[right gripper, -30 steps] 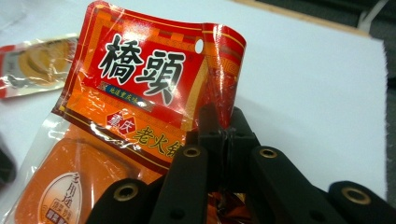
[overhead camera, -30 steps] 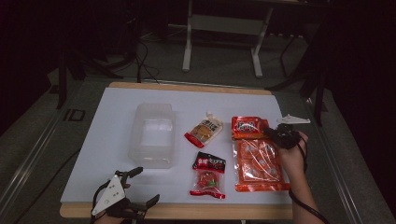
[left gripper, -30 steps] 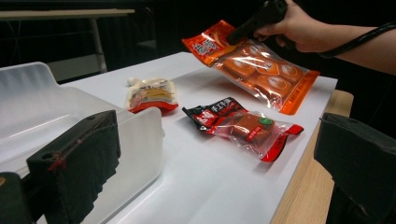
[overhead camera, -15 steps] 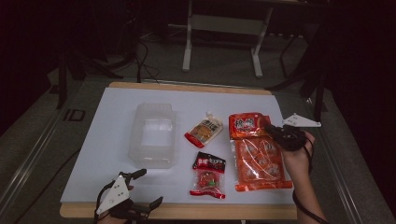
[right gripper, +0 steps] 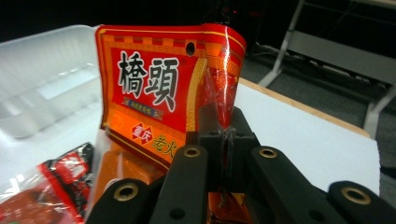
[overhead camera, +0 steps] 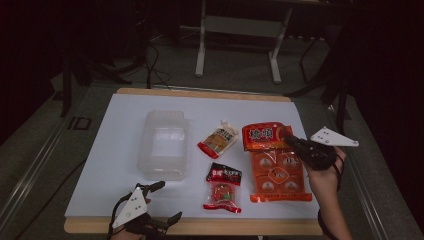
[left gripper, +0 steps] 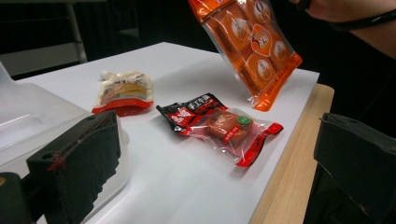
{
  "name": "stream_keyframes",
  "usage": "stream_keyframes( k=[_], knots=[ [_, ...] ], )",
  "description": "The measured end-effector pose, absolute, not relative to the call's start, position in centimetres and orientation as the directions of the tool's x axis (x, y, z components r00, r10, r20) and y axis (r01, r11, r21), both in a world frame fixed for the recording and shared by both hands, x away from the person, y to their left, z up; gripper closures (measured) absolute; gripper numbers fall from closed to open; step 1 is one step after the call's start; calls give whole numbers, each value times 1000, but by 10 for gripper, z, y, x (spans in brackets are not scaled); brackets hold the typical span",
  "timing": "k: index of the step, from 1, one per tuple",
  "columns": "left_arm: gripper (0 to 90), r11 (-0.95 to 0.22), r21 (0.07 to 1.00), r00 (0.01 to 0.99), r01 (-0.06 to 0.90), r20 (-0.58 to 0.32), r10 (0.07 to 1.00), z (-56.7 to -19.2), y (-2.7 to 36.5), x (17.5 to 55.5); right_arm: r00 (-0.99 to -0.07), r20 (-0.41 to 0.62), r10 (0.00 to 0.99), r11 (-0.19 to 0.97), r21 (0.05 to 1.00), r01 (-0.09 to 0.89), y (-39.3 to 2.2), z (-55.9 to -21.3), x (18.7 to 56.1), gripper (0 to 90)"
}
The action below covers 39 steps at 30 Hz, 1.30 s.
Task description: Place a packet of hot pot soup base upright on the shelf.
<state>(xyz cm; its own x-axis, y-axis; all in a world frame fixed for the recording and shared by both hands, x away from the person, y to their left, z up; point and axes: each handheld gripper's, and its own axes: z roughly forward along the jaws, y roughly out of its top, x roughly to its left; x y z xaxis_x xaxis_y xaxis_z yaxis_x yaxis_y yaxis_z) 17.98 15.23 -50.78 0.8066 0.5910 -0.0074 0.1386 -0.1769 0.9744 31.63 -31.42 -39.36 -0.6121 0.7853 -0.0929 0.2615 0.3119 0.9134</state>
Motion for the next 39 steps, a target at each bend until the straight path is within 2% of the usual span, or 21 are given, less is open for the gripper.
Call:
stream_keyframes(
  k=[14,19,25,30,39],
  knots=[
    [11,-152,974,803,167,-45,595,-506,147,181,-664,-113,739,301,937,176,-311,-383,277,885],
    [10,-111,977,833,182,-93,546,-501,131,186,-667,-103,738,287,942,172,-319,-384,261,885],
    [10,-122,985,874,123,-49,483,-485,99,194,-675,-101,731,283,945,165,-332,-387,244,885],
    [10,-109,986,886,128,-64,459,-482,83,204,-693,-100,714,276,950,147,-330,-385,236,886],
    [10,-102,985,885,139,-78,458,-482,78,217,-739,-125,662,241,969,52,-317,-355,224,888]
  ],
)
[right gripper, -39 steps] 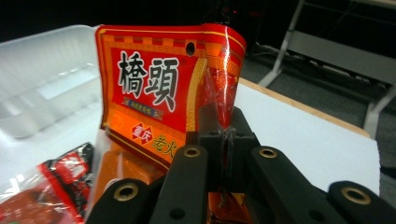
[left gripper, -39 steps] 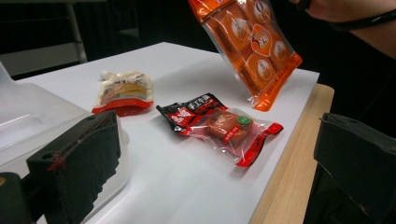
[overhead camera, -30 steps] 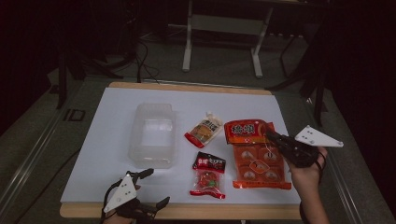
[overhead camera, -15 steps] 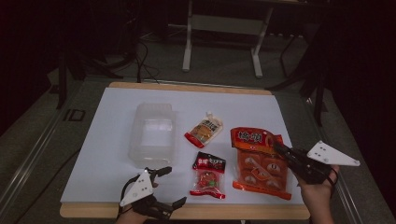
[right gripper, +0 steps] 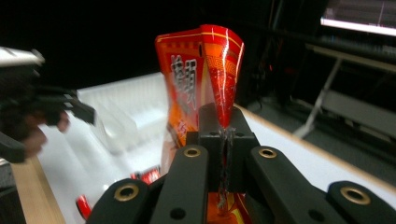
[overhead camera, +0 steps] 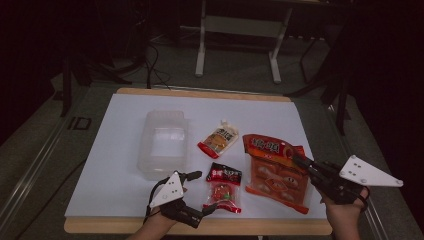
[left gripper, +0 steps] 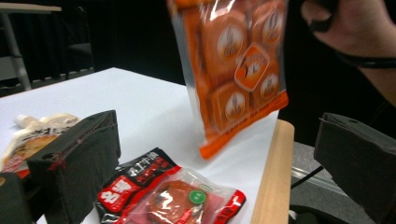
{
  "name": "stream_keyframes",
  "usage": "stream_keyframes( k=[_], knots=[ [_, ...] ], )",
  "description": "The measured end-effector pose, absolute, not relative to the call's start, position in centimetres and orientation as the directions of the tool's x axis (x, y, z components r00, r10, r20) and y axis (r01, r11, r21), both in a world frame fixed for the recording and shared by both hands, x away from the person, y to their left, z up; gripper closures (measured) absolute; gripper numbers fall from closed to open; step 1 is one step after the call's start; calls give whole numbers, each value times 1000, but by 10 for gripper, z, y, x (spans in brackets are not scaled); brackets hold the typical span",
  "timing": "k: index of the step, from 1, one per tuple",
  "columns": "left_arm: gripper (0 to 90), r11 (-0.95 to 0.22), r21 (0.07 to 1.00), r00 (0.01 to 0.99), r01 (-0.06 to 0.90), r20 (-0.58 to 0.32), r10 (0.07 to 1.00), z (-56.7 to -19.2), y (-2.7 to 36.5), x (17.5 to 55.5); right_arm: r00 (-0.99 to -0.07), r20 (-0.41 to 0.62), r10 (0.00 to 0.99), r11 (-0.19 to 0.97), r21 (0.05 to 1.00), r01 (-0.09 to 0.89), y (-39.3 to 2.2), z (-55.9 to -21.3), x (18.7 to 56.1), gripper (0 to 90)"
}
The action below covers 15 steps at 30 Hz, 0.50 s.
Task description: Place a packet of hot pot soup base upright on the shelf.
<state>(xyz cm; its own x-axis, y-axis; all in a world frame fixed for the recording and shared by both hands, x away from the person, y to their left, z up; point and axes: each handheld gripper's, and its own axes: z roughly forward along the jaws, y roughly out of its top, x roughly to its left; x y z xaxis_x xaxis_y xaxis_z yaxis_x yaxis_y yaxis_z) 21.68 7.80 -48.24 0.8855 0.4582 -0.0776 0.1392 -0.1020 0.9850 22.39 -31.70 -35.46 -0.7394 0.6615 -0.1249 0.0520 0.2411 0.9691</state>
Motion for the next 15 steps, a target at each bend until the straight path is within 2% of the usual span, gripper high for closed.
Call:
stream_keyframes(
  k=[4,10,15],
  knots=[
    [11,-87,989,875,121,-65,480,-468,87,222,-763,-168,624,254,967,-6,-303,-333,220,888],
    [10,-68,993,869,97,-51,492,-446,97,230,-808,-176,562,250,968,-37,-280,-319,220,887],
    [12,-79,993,888,83,-38,459,-435,98,235,-840,-174,514,244,968,-51,-262,-318,221,887]
  ],
)
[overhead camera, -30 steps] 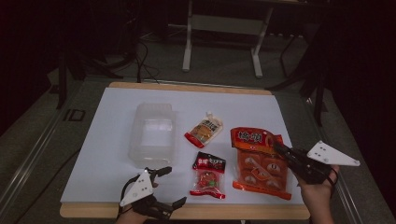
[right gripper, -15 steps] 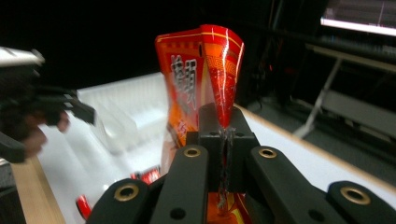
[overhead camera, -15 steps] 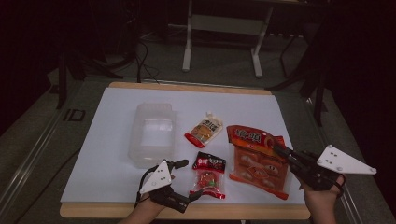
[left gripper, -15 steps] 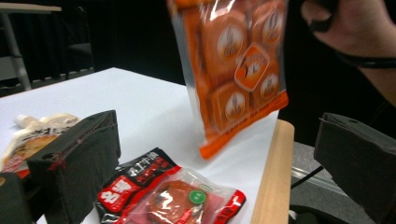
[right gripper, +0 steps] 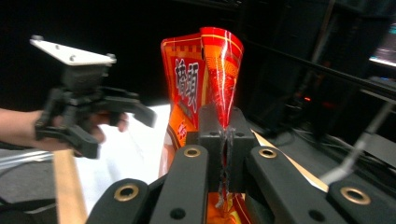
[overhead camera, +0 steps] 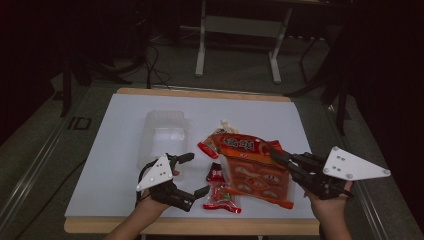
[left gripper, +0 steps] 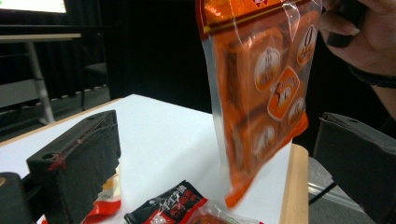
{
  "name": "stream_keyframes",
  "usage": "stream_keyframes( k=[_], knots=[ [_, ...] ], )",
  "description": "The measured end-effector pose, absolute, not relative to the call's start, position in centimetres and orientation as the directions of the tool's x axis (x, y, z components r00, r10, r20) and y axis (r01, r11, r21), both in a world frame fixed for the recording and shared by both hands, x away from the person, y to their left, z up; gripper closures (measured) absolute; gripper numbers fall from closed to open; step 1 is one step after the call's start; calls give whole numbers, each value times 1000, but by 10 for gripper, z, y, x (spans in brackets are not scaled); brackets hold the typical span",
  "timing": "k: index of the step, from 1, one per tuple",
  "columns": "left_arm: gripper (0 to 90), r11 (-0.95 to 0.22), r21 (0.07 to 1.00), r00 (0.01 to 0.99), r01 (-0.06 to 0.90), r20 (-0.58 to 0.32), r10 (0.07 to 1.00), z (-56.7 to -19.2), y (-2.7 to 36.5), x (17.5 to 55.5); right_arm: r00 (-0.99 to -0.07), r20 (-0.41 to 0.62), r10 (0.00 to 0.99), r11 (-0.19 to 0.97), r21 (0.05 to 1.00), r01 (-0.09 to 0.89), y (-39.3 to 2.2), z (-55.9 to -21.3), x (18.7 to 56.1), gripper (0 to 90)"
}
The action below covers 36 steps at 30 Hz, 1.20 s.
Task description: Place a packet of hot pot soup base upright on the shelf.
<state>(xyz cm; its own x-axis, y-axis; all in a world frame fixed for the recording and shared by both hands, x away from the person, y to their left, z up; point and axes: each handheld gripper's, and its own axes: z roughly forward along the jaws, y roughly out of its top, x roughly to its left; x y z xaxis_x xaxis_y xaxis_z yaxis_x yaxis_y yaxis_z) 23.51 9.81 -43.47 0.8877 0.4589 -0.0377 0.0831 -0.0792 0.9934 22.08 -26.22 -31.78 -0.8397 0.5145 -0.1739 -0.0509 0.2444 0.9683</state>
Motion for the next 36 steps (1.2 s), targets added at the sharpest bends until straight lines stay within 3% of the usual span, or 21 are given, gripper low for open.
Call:
stream_keyframes(
  k=[1,11,16,17,21,25,36],
  knots=[
    [53,-91,993,893,79,-30,449,-431,97,237,-854,-171,491,240,969,-56,-254,-318,221,887],
    [103,-98,991,935,87,-47,352,-427,89,246,-899,-166,405,232,970,-75,-222,-317,220,887],
    [324,-99,991,960,87,-57,273,-424,89,248,-916,-162,366,240,968,-75,-209,-318,221,887],
    [324,-100,991,965,90,-62,254,-425,89,248,-917,-163,363,239,968,-77,-208,-318,221,887],
    [576,-91,993,974,80,-58,221,-427,89,249,-923,-150,354,236,970,-67,-204,-321,223,887],
    [690,-109,991,978,78,-55,202,-427,89,249,-923,-146,356,240,969,-60,-205,-322,226,886],
    [715,-156,987,973,30,7,231,-421,88,251,-918,-146,369,256,965,-50,-209,-325,233,881]
  ],
)
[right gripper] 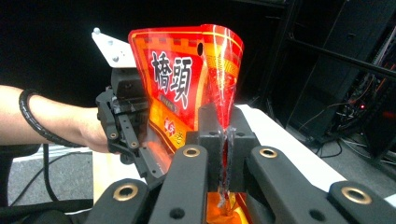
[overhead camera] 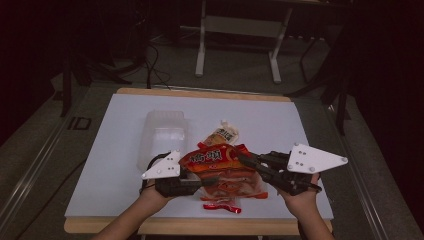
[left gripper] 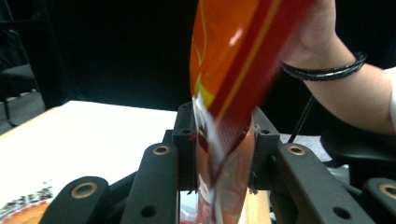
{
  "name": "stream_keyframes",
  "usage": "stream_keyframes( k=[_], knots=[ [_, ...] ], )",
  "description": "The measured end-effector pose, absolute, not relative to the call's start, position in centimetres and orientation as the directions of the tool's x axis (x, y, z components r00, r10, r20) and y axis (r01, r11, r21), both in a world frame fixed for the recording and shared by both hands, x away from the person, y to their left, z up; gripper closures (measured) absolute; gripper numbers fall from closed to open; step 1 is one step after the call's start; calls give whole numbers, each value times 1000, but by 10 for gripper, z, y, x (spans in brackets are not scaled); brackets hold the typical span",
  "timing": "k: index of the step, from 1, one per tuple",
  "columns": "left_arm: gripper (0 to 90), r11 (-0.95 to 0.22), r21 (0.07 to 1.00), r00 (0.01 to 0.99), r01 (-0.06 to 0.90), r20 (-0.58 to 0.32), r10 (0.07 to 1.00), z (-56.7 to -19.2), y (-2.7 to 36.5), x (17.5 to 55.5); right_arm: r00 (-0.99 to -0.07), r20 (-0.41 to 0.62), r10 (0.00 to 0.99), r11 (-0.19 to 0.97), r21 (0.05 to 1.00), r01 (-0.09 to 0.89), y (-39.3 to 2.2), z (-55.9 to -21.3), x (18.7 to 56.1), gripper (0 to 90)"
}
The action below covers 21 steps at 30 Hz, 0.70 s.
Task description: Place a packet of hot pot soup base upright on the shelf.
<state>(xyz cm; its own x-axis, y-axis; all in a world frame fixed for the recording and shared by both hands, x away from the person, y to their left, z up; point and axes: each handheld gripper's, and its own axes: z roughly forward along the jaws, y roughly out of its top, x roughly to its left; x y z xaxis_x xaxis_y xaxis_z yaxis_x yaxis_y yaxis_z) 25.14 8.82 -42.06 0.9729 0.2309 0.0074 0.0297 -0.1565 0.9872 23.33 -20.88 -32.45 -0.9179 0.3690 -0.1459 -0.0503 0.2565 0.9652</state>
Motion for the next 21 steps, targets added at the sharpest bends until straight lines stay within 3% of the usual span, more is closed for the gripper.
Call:
stream_keyframes(
  k=[10,11,12,13,14,16,17,18,19,21],
  knots=[
    [717,-154,988,959,-5,49,280,-399,95,252,-907,-143,396,232,971,-52,-211,-313,237,799],
    [717,-151,988,954,-12,57,293,-397,96,252,-902,-138,410,228,973,-45,-212,-311,238,671],
    [717,-143,990,950,-7,51,308,-395,97,252,-902,-138,410,228,973,-45,-212,-311,238,671],
    [717,-135,991,947,-6,49,318,-394,99,253,-897,-122,425,199,979,-39,-215,-310,239,585],
    [717,-129,992,943,-8,51,329,-392,101,254,-897,-122,425,199,979,-39,-215,-310,239,585],
    [717,-112,994,937,-1,40,348,-389,106,257,-881,-131,455,192,980,-47,-218,-309,238,502],
    [717,-98,995,928,7,30,371,-386,111,260,-875,-122,468,169,984,-47,-221,-310,238,395],
    [717,-98,995,928,7,30,371,-386,111,260,-875,-122,468,169,984,-47,-221,-310,238,395],
    [717,-96,995,922,0,37,385,-383,113,261,-867,-120,484,160,986,-47,-224,-313,238,308],
    [717,-101,995,905,-23,64,420,-378,118,263,-859,-112,499,157,987,-37,-225,-314,239,256]
  ],
)
